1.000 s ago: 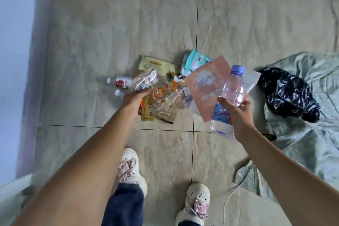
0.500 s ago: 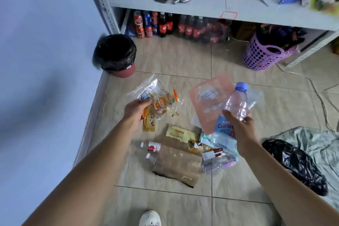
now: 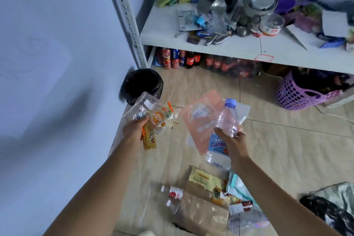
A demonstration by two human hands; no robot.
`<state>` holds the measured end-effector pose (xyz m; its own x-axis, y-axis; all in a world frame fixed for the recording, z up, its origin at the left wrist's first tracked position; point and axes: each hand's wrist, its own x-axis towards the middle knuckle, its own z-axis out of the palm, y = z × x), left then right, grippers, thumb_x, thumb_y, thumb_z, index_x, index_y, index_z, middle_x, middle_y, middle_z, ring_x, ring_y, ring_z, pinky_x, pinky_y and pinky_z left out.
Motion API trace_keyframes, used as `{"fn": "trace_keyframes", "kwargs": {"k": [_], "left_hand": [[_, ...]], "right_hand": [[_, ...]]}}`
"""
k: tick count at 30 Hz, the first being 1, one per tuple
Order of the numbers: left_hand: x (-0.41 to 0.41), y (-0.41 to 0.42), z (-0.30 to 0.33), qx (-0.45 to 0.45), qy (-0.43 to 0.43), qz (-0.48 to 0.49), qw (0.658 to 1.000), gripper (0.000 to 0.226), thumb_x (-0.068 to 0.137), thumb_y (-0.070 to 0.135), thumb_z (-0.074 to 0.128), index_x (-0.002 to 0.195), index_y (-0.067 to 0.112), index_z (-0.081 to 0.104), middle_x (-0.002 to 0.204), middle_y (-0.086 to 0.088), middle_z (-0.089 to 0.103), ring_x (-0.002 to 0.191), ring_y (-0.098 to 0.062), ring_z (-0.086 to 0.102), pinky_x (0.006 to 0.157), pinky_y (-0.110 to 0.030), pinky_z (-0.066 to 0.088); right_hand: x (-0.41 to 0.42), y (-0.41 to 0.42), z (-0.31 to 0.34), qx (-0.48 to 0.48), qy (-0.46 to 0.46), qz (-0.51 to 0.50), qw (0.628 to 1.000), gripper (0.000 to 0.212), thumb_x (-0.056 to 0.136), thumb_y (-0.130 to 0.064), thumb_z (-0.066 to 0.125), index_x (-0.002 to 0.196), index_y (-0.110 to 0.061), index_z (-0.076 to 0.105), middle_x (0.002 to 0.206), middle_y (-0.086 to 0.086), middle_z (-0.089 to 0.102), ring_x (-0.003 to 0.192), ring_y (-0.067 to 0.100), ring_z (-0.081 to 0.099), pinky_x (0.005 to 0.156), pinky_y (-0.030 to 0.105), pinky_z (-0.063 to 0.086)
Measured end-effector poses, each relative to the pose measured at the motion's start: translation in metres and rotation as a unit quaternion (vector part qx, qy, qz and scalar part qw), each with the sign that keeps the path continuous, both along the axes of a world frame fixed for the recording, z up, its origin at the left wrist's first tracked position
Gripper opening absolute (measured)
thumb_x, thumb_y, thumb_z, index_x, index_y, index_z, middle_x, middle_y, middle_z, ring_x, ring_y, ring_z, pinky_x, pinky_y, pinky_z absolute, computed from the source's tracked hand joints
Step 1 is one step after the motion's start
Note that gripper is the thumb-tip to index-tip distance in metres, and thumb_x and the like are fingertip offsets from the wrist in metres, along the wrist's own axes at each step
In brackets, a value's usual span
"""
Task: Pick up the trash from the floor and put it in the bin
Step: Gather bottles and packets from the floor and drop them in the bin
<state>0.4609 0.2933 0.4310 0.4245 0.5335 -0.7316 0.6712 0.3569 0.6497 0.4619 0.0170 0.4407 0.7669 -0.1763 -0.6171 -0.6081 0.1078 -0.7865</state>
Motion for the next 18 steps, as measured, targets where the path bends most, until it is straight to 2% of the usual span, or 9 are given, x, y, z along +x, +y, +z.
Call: {"fn": "trace_keyframes", "kwargs": {"k": [2, 5, 7, 10, 12, 14, 18], "left_hand": [[0.019, 0.029, -0.007, 0.003, 0.004, 0.024, 1.000, 0.026, 0.073, 0.027, 0.080, 0.084, 0.011, 0.063, 0.100, -0.011, 0.070, 0.082, -0.023, 0.068, 0.093, -0.043, 0.054], [0.049, 0.081, -0.024, 0.022, 0.020, 0.052, 0.998, 0.042, 0.077, 0.025, 0.078, 0.112, 0.008, 0.062, 0.111, -0.011, 0.068, 0.099, -0.026, 0.068, 0.097, -0.042, 0.052], [0.078, 0.117, -0.042, 0.027, 0.027, 0.068, 0.997, 0.048, 0.079, 0.025, 0.076, 0.120, 0.008, 0.059, 0.116, -0.010, 0.066, 0.105, -0.027, 0.066, 0.100, -0.041, 0.051], [0.124, 0.163, -0.073, 0.075, 0.052, 0.045, 0.995, 0.043, 0.081, 0.027, 0.073, 0.118, 0.008, 0.061, 0.115, -0.010, 0.066, 0.104, -0.026, 0.064, 0.099, -0.036, 0.050], [0.151, 0.189, -0.095, 0.121, 0.062, 0.007, 0.991, 0.034, 0.081, 0.027, 0.071, 0.108, 0.008, 0.066, 0.108, -0.011, 0.069, 0.093, -0.026, 0.065, 0.091, -0.034, 0.053], [0.175, 0.210, -0.116, 0.172, 0.070, -0.046, 0.981, 0.027, 0.081, 0.028, 0.067, 0.098, 0.007, 0.069, 0.100, -0.013, 0.071, 0.086, -0.029, 0.067, 0.085, -0.038, 0.057], [0.216, 0.236, -0.147, 0.255, 0.078, -0.160, 0.950, 0.026, 0.083, 0.031, 0.062, 0.093, 0.007, 0.065, 0.087, -0.009, 0.067, 0.079, -0.029, 0.065, 0.071, -0.036, 0.055]], "right_hand": [[0.026, 0.034, -0.008, 0.015, 0.008, 0.010, 1.000, 0.068, 0.072, -0.020, 0.082, 0.126, -0.001, 0.046, 0.115, 0.025, 0.064, 0.096, 0.038, 0.069, 0.075, 0.044, 0.060], [0.061, 0.092, -0.022, 0.037, 0.022, 0.023, 0.999, 0.070, 0.069, -0.020, 0.083, 0.126, 0.000, 0.047, 0.118, 0.027, 0.063, 0.098, 0.040, 0.069, 0.082, 0.054, 0.058], [0.088, 0.133, -0.036, 0.048, 0.027, 0.026, 0.998, 0.071, 0.068, -0.019, 0.083, 0.126, 0.001, 0.047, 0.118, 0.027, 0.063, 0.097, 0.040, 0.069, 0.083, 0.056, 0.057], [0.131, 0.192, -0.060, 0.030, 0.034, 0.023, 0.999, 0.072, 0.066, -0.019, 0.085, 0.125, -0.002, 0.046, 0.117, 0.024, 0.063, 0.096, 0.039, 0.069, 0.081, 0.057, 0.057], [0.159, 0.229, -0.080, -0.001, 0.043, 0.026, 0.999, 0.070, 0.064, -0.021, 0.086, 0.118, -0.005, 0.045, 0.116, 0.017, 0.063, 0.095, 0.035, 0.069, 0.081, 0.052, 0.059], [0.185, 0.262, -0.099, -0.035, 0.059, 0.029, 0.997, 0.068, 0.064, -0.024, 0.086, 0.113, -0.013, 0.040, 0.115, 0.012, 0.060, 0.096, 0.032, 0.068, 0.080, 0.046, 0.059], [0.228, 0.310, -0.135, -0.065, 0.082, 0.042, 0.994, 0.077, 0.065, -0.027, 0.085, 0.123, -0.011, 0.037, 0.122, 0.013, 0.056, 0.102, 0.033, 0.066, 0.086, 0.051, 0.057]]}}
